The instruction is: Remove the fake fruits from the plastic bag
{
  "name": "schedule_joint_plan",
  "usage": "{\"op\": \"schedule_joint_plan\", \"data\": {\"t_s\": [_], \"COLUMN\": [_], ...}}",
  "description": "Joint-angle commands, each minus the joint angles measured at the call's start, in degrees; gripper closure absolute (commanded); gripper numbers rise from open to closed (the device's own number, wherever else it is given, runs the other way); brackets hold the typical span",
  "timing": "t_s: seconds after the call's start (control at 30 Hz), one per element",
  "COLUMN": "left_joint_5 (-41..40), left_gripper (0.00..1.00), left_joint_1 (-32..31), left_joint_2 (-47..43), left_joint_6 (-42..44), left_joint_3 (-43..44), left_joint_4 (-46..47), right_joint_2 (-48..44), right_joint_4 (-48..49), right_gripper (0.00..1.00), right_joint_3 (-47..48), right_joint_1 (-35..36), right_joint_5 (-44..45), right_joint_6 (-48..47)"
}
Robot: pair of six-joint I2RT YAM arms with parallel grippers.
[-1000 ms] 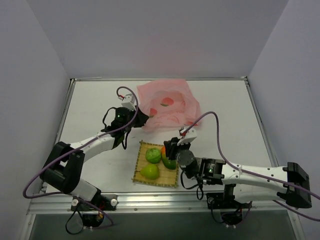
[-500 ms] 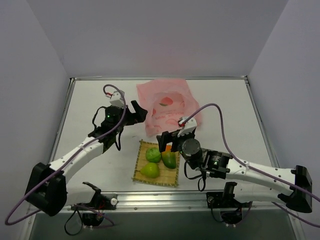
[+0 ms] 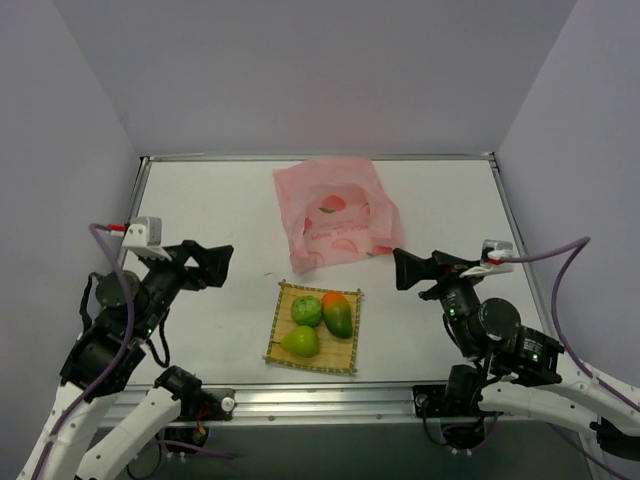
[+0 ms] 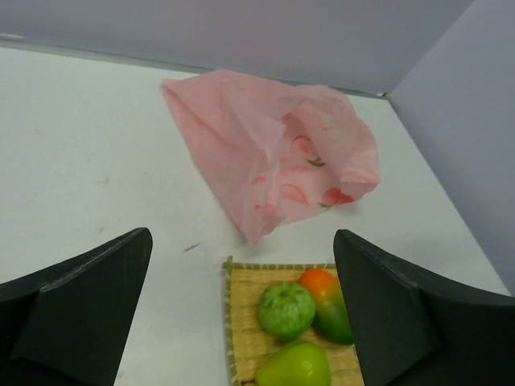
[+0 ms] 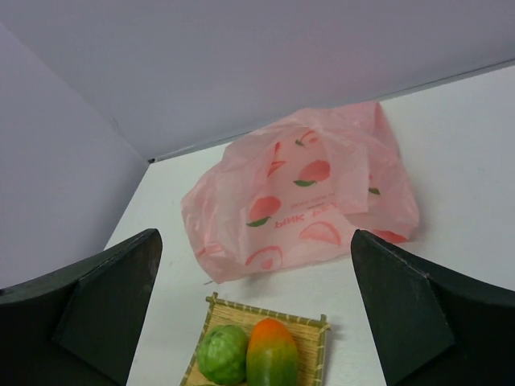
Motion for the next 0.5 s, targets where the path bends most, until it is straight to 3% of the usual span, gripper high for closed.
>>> {"op": "schedule_joint_plan", "data": {"t_s": [0.0, 0.1, 0.2, 0.47], "left_joint_5": [-5.94, -7.62, -2.81, -0.5], "left_gripper": [0.06, 0.06, 0.06, 0.06], "left_joint_1": [0.4, 0.48, 0.4, 0.49], "left_joint_2": [-5.01, -10.12, -12.23, -7.41], "left_joint_6": [4.98, 4.72, 4.46, 5.16], "left_joint_3": [1.0, -1.72, -4.53, -3.66], "left_joint_4": [-18.03, -18.94, -15.61, -13.05], "right_joint_2": [-4.93, -7.32, -8.03, -3.99], "right_joint_4": [-5.03, -5.13, -5.13, -5.13], "right_gripper": [0.0, 0.0, 0.0, 0.0], "right_joint_3": [-3.38, -5.67, -6.91, -6.74], "right_joint_1": [-0.38, -0.29, -0.38, -0.29], "right_joint_5": [8.18, 9.07, 10.56, 11.35], "right_joint_6": [2.68, 4.61, 7.25, 8.13]}}
